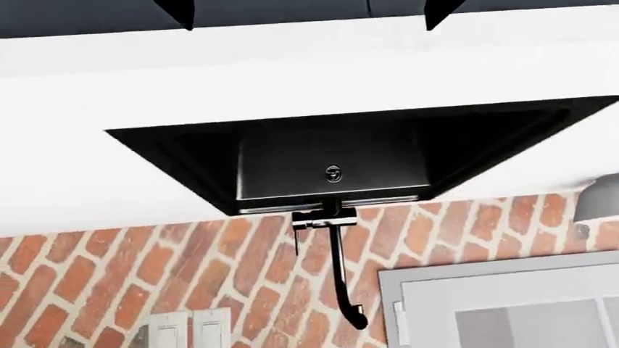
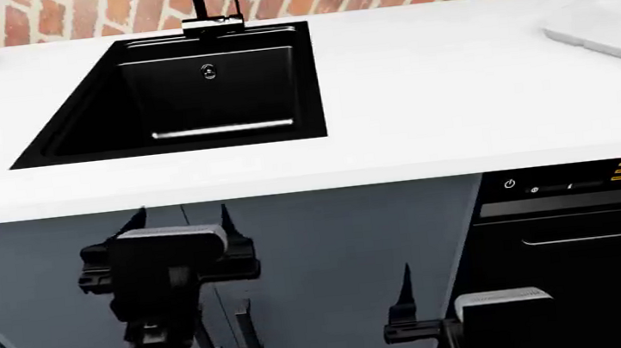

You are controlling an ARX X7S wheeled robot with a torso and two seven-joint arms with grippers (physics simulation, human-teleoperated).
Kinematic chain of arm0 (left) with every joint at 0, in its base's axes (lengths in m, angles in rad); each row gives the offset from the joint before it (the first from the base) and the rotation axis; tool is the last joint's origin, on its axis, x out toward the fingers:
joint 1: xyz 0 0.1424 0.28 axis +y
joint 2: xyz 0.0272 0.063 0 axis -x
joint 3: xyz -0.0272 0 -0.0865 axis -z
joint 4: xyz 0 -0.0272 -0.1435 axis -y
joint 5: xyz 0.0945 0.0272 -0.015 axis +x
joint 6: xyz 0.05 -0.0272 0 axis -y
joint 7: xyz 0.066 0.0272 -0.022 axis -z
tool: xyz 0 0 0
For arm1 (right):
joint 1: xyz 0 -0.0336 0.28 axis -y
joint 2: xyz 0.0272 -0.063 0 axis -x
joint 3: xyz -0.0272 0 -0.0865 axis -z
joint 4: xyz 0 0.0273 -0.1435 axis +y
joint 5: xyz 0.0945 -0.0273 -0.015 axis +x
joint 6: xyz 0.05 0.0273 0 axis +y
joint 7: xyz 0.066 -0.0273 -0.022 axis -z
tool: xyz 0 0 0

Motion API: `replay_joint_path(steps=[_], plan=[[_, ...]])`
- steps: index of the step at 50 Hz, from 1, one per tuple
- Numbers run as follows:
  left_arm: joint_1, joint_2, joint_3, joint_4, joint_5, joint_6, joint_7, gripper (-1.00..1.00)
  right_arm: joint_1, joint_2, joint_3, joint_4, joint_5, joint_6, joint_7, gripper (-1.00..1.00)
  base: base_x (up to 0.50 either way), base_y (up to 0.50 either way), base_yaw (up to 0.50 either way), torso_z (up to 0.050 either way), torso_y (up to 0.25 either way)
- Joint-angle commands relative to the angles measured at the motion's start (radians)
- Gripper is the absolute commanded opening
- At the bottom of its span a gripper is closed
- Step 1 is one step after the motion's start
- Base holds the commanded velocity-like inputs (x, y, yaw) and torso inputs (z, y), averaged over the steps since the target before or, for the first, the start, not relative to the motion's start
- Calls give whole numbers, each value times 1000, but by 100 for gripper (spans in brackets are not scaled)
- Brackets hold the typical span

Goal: Place the two vegetables and bowl onto the tray for setting up a vegetable dip station.

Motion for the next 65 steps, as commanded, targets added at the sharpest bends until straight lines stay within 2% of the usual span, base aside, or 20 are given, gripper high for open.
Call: replay_joint_path(steps=[1,4,5,6,7,8,9,10,12,13,15,17,18,19,23,26,33,42,53,65], plan=[[-451,-1,-26,475,-34,-831,30,100,6,31,-41,31,-53,-84,28,100,0,0,0,0,0],[-575,-21,-64,427,-135,-883,-14,100,9,52,-66,29,-85,-79,17,100,0,0,0,0,0],[-626,-73,-129,380,-285,-883,-164,100,10,55,-70,27,-92,-74,18,100,0,0,0,0,0],[-723,-157,-197,294,-435,-883,-314,100,160,82,-91,-123,-242,76,-132,100,0,0,0,0,0],[-821,-221,-204,208,-585,-883,-464,100,310,132,-140,-273,-225,226,-257,100,0,0,0,0,0],[-873,-245,-201,164,-735,-881,-614,100,460,129,-159,-423,-233,376,-261,100,0,0,0,0,0],[-976,-272,-187,70,-885,-878,-764,100,610,89,-151,-573,-241,526,-330,100,0,0,0,0,0],[-1017,-286,-177,28,-1035,-867,-914,100,760,-18,-66,-723,-319,676,-410,100,0,0,0,0,0],[-1102,-309,-154,-70,-1335,-840,-1214,100,1059,-74,-129,-662,-619,976,-710,100,0,0,0,0,0],[-1142,-316,-145,-111,-1485,-829,-1253,100,1096,-74,-93,-644,-645,1126,-702,100,0,0,0,0,0],[-1178,-320,-135,-156,-1707,-816,-1258,100,1352,-74,-42,-480,-406,1426,-572,100,0,0,0,0,0],[-1223,-327,-121,-193,-1652,-813,-1220,100,1383,-74,-104,-362,-667,1635,-807,100,0,0,0,0,0],[-1239,-330,-114,-203,-1633,-812,-1200,100,1406,-74,-123,-353,-817,1635,-957,100,0,0,0,0,0],[-1264,-335,-96,-210,-1582,-810,-1157,100,1420,-74,-85,-368,-857,1635,-975,100,0,0,0,0,0],[-1296,-349,-57,-226,-1455,-762,-1024,100,1453,-74,-105,-336,-901,1635,-1016,100,0,0,0,0,0],[-1267,-356,-61,-223,-1419,-720,-982,100,1449,-74,-82,-344,-875,1634,-996,100,0,0,0,0,0],[-1256,-393,-36,-241,-1336,-655,-865,100,1487,-73,-80,-341,-978,1634,-1094,100,0,256,0,0,0],[-1242,-388,-30,-243,-1344,-645,-858,100,1451,-67,-112,-383,-891,1597,-1048,100,96,480,0,0,0],[-1243,-395,-33,-243,-1359,-638,-865,100,1449,-45,-157,-386,-898,1613,-1069,100,496,91,0,0,0],[-1244,-401,-25,-250,-1357,-625,-863,100,1441,-45,-176,-374,-917,1603,-1089,100,277,468,0,0,0]])
